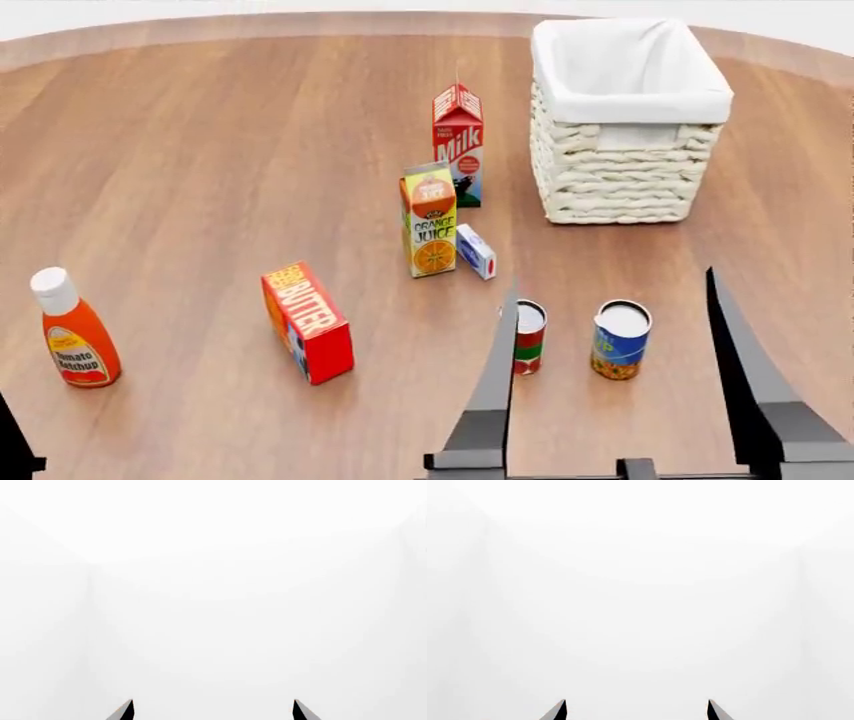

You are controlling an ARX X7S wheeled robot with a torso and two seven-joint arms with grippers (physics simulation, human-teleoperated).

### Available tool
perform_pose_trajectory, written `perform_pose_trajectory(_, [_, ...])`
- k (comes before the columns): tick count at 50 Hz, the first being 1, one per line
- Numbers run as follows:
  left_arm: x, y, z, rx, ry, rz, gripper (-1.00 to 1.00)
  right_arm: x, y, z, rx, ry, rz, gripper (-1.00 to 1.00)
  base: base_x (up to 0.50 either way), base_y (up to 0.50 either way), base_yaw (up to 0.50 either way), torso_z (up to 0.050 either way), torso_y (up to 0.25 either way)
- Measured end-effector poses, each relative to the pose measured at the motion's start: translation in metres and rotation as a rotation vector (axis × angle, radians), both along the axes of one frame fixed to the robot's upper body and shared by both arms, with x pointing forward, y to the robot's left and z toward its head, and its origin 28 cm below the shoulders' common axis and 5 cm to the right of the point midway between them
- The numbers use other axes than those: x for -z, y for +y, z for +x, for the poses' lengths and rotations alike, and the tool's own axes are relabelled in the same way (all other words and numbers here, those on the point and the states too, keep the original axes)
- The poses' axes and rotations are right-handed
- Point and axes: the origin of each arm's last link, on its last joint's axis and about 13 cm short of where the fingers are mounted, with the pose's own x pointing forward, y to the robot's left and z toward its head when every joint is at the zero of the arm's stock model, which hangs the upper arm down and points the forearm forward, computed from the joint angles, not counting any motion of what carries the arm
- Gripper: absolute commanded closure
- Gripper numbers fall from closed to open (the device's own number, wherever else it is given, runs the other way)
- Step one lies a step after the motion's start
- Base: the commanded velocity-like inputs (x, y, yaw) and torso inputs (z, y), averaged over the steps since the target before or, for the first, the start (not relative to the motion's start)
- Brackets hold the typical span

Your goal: Pick up the alphabet soup and the tomato sauce, and put them in the basket.

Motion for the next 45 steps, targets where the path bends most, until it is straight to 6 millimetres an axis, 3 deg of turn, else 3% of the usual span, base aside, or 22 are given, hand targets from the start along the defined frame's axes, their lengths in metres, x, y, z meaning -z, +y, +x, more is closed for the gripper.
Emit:
perform_pose_trajectory(24, [-0.0071,-0.0008,-0.0068,0.027,-0.029,-0.015,-1.00,-0.0051,0.0045,-0.0081,-0.053,-0.033,0.002,-1.00,0.00,0.00,0.00,0.050,0.000])
perform_pose_trajectory(45, [-0.0051,-0.0022,-0.0075,0.039,-0.033,-0.030,-1.00,-0.0012,0.0064,-0.0089,-0.079,-0.032,0.003,-1.00,0.00,-0.23,0.00,0.000,0.000])
